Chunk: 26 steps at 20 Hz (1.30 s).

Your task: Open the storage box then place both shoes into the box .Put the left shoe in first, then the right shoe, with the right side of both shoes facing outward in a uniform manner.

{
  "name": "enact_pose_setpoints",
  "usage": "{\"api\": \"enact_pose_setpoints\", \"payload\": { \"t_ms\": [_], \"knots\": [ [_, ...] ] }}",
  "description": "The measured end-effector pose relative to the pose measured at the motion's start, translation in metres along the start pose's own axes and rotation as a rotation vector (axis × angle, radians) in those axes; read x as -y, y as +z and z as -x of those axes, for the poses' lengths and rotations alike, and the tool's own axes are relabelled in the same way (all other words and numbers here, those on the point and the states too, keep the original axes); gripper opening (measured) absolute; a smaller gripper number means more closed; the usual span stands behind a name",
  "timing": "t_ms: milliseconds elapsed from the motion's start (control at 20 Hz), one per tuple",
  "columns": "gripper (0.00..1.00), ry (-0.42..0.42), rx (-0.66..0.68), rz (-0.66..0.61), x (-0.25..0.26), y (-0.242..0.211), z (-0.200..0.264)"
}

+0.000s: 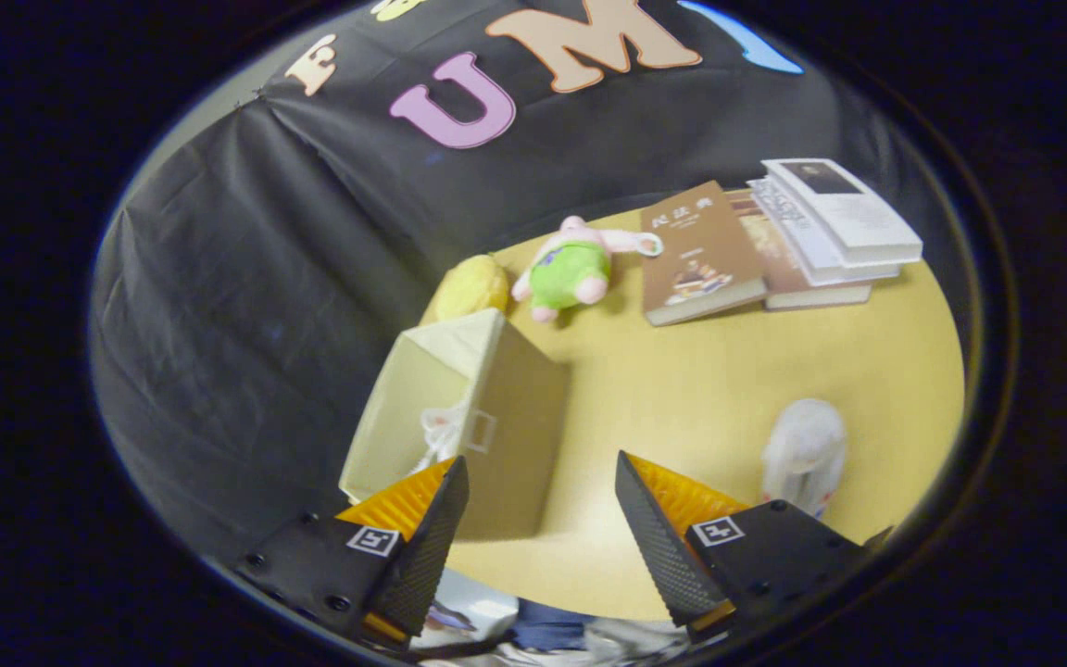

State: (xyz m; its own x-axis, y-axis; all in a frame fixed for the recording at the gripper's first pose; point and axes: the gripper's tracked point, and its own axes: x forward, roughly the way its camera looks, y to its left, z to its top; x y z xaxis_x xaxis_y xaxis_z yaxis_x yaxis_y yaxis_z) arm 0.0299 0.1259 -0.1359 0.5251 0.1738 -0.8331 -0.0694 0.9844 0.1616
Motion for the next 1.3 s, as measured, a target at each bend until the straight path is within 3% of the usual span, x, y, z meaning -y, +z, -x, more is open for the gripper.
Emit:
{"api": "enact_pose_setpoints", "payload": {
  "t_ms": [100,450,650,850,1200,1300],
  "knots": [
    [0.98,-0.101,0.002,0.068,0.043,-0.016,0.015],
    [0.88,-0.236,-0.051,0.104,0.124,-0.070,0.042],
    [0.83,-0.282,-0.160,0.099,0.156,-0.101,0.027],
    [0.79,-0.385,-0.191,0.144,0.188,-0.105,0.011],
    [0.74,-0.442,-0.192,0.126,0.203,-0.090,-0.020],
    [0.71,-0.421,-0.194,0.099,0.199,-0.085,-0.029]
  ]
}}
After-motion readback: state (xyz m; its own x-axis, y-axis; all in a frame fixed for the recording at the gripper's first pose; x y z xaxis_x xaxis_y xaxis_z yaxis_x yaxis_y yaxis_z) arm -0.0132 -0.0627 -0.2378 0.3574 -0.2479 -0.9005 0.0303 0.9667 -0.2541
